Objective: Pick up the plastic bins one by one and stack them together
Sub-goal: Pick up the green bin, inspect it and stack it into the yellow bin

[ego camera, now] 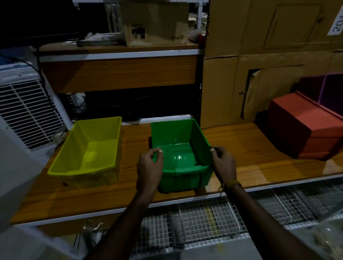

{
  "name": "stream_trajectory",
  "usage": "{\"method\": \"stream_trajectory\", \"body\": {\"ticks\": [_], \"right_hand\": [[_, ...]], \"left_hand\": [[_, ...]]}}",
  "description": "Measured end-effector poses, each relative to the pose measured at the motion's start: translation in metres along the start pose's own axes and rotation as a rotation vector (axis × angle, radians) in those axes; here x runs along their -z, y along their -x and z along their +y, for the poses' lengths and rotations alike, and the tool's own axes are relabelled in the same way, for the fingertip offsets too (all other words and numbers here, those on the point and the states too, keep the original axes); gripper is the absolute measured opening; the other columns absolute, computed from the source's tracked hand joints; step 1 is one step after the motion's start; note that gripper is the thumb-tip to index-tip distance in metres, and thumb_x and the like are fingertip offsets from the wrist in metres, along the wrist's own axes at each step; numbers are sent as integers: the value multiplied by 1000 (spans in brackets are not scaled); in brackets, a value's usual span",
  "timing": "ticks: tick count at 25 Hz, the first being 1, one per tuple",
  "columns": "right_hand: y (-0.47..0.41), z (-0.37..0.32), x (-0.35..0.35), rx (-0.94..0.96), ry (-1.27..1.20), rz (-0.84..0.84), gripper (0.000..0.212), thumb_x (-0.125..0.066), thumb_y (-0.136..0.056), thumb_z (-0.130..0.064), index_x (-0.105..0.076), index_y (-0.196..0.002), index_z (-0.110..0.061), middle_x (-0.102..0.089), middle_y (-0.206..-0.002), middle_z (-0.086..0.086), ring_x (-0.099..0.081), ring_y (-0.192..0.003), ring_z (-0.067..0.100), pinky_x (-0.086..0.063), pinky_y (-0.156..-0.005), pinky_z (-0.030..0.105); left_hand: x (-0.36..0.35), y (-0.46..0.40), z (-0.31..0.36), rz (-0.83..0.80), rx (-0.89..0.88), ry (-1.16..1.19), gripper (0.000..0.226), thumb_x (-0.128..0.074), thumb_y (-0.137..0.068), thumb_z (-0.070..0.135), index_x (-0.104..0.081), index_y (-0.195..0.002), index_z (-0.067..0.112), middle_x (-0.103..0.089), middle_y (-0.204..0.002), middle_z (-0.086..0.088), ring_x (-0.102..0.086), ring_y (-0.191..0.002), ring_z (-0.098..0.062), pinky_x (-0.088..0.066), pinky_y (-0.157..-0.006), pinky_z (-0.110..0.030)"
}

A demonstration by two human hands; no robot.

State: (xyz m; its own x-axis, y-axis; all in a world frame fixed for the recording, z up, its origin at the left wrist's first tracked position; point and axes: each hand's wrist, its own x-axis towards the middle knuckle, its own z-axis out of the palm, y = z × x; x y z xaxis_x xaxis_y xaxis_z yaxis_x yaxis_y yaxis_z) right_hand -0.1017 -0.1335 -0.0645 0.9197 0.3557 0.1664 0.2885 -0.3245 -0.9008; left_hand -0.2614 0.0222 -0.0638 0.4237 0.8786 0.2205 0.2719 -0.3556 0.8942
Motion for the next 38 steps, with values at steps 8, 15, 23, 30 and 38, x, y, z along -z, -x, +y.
{"method": "stream_trajectory", "body": {"ticks": [8,15,23,30,38], "right_hand": [[-10,-67,4,98,-228,114,33,-44,-104,-35,-68,-101,-13,-60,-84,0,-52,-75,12,-42,-65,30],[3,-64,-7,77,-217,108,40,-41,-104,-38,-68,-102,-8,-66,-98,17,-58,-83,26,-44,-67,33],[11,-16,-28,-68,-79,18,39,-44,-101,-46,-67,-103,-15,-68,-102,12,-63,-92,28,-50,-68,35],[-16,2,-32,-90,-19,-136,29,-48,-102,-29,-65,-114,-8,-67,-111,16,-65,-86,25,-49,-57,23],[-55,16,-51,4,326,-316,38,-58,-95,-36,-60,-131,-22,-38,-149,12,-39,-136,32,-46,-107,44]], "left_hand": [[19,-37,28,89,-235,443,45,-38,-94,47,-64,-121,22,-63,-126,-11,-59,-115,-23,-48,-94,-32],[28,-34,16,17,-188,390,49,-36,-91,55,-58,-128,31,-57,-133,-3,-55,-120,-10,-45,-96,-27],[17,-20,-9,-121,79,244,46,-59,-91,39,-53,-136,29,-64,-127,-4,-66,-92,-20,-59,-77,-53],[-8,-32,-17,-114,197,23,36,-64,-91,28,-61,-126,25,-67,-116,-4,-64,-73,-18,-60,-67,-47],[-50,-44,-2,-144,113,-621,45,-58,-91,39,-54,-135,30,-47,-140,-12,-44,-128,-33,-39,-103,-45]]}}
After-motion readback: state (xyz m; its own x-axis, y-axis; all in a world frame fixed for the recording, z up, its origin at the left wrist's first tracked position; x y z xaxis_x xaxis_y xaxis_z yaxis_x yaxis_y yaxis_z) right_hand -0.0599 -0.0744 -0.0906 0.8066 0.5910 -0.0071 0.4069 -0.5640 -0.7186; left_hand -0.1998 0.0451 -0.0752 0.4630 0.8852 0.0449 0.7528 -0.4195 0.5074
